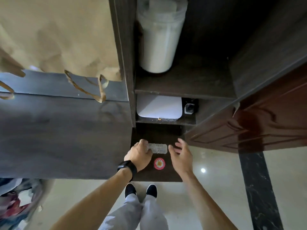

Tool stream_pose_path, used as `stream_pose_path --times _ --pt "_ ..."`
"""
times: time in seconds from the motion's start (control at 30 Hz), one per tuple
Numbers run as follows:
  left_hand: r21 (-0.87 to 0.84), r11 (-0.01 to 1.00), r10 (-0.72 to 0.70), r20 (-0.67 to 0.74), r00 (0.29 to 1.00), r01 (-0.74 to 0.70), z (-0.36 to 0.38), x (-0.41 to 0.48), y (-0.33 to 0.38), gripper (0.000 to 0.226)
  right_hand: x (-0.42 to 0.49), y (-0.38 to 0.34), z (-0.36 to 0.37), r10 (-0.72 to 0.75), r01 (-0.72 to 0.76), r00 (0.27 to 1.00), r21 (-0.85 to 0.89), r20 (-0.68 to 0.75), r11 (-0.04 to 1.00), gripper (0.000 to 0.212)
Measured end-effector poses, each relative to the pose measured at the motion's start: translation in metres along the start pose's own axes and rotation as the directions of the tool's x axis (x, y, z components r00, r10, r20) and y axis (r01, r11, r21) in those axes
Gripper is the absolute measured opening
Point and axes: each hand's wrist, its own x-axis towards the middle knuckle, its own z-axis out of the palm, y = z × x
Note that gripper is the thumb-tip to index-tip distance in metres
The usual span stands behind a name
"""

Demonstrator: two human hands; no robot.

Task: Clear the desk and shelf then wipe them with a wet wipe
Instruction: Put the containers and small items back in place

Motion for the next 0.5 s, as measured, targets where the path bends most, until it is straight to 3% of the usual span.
stream_pose_path --times 0.07,0.13,0.17,0.23,0.3,0.4,0.5 --pt "-0.028 0.992 0.112 -0.225 0.968 -0.121 -0.023 -0.021 0.005 0.057 0.010 -0.030 -0.015 -0.030 0.039 0.994 0.084 -0.109 0.996 0.055" --pt "0.104 0.969 0.245 -0.472 0.847 -0.222 -0.051 -0.039 0.013 0.078 0.022 -0.057 -0.026 -0.004 0.029 0.988 0.159 -0.154 0.987 0.057" --pt "0.199 0.947 0.321 -0.529 0.785 -0.253 -0.061 -0.041 0.017 0.087 0.033 -0.062 -0.027 0.043 -0.014 0.987 0.183 -0.156 0.983 0.062" --pt "0.407 0.867 0.485 -0.559 0.672 -0.287 -0.087 -0.052 0.027 0.099 0.044 -0.078 -0.029 0.131 -0.113 0.989 0.226 -0.067 0.968 0.082" --pt "0.582 0.764 0.612 -0.520 0.596 -0.276 -0.113 -0.056 0.041 0.103 0.055 -0.088 -0.028 0.141 -0.147 0.989 0.116 0.053 0.982 0.090" --pt "0.671 0.705 0.652 -0.488 0.580 -0.228 -0.134 -0.057 0.054 0.099 0.053 -0.104 -0.029 0.156 -0.159 0.985 0.046 0.068 0.986 0.063" --pt "0.656 0.723 0.623 -0.485 0.614 -0.215 -0.126 -0.061 0.057 0.099 0.044 -0.100 -0.027 0.213 -0.209 0.977 0.249 0.014 0.946 0.059"
